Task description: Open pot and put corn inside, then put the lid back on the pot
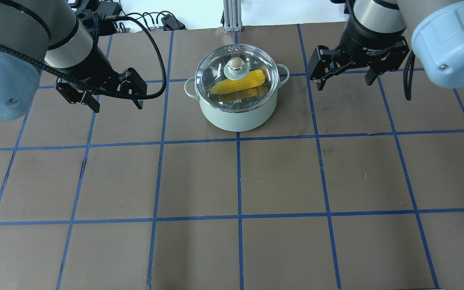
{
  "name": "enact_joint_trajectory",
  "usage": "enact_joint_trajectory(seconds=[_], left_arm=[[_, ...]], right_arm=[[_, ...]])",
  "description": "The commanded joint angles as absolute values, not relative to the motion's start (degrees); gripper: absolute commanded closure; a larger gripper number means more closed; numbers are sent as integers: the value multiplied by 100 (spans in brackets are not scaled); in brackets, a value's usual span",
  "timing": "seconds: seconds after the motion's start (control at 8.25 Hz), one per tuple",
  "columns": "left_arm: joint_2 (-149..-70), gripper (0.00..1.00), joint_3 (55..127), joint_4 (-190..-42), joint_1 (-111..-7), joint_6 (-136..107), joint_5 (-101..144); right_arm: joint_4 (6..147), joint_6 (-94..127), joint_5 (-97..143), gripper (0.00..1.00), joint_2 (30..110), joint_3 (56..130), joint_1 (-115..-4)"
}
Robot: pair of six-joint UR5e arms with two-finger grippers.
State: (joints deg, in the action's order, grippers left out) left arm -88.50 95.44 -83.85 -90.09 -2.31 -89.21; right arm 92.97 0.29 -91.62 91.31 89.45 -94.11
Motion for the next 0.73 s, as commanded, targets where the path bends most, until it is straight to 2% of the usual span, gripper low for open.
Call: enact_joint_trajectory(seconds=[0.0,0.61], left_arm=[[-8851,0,9545,-8385,-9009,-255,-8921],[-8851,0,9545,-8385,-9009,-264,-8921]], right_arm=[[9308,0,-9132,0,9132,8947,-9413],[9308,26,-9220,0,9123,8930,-9369]])
